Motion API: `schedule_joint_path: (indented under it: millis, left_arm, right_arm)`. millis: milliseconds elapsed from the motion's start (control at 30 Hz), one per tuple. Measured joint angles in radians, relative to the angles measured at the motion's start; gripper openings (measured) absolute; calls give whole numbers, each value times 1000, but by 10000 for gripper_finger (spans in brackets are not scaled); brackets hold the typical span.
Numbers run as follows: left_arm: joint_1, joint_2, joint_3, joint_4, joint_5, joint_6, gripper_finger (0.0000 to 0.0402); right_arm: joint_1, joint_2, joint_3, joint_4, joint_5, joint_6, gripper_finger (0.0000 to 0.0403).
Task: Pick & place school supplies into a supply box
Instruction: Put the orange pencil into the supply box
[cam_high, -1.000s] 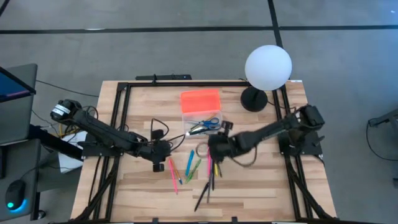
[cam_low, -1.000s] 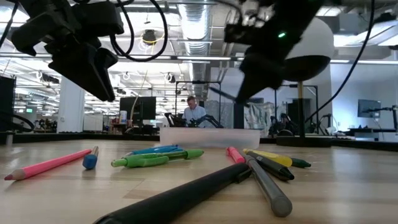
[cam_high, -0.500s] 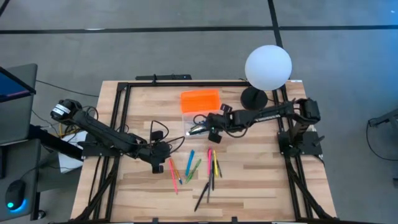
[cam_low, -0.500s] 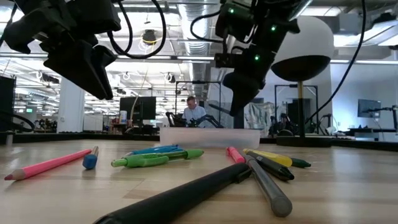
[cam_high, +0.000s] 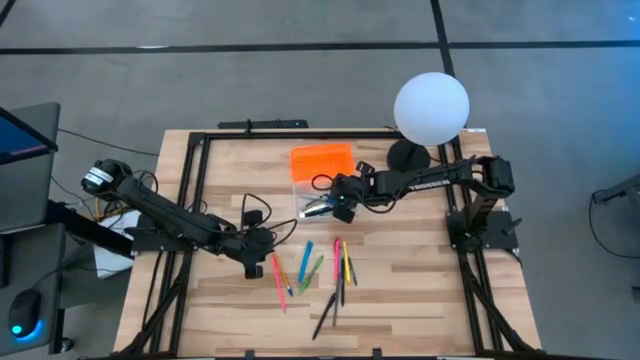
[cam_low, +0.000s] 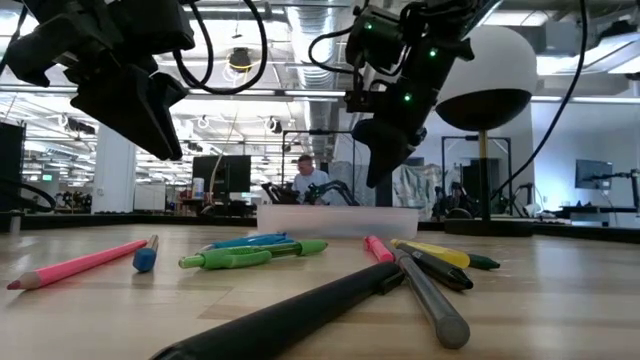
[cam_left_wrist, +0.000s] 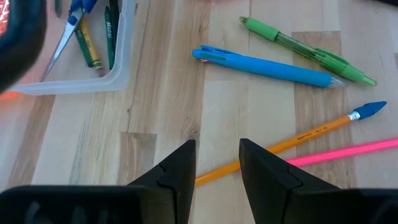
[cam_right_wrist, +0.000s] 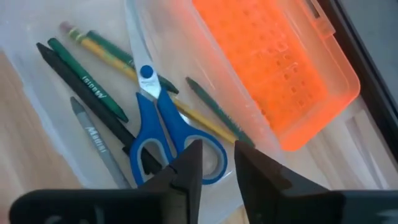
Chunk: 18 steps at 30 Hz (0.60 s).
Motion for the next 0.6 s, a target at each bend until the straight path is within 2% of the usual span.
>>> schedule_joint_path:
  millis: [167,433,600]
  left_arm:
    - [0,10,-12,13,54,78,119]
    - [2,10,-98,225,129,255,119]
    - [2,10,-160,412,224,387,119]
  right_arm:
    - [76,0,0,0,0,-61,90]
    - [235,0,0,-3,31,-108,90]
    - [332,0,0,-3,33,-87,90]
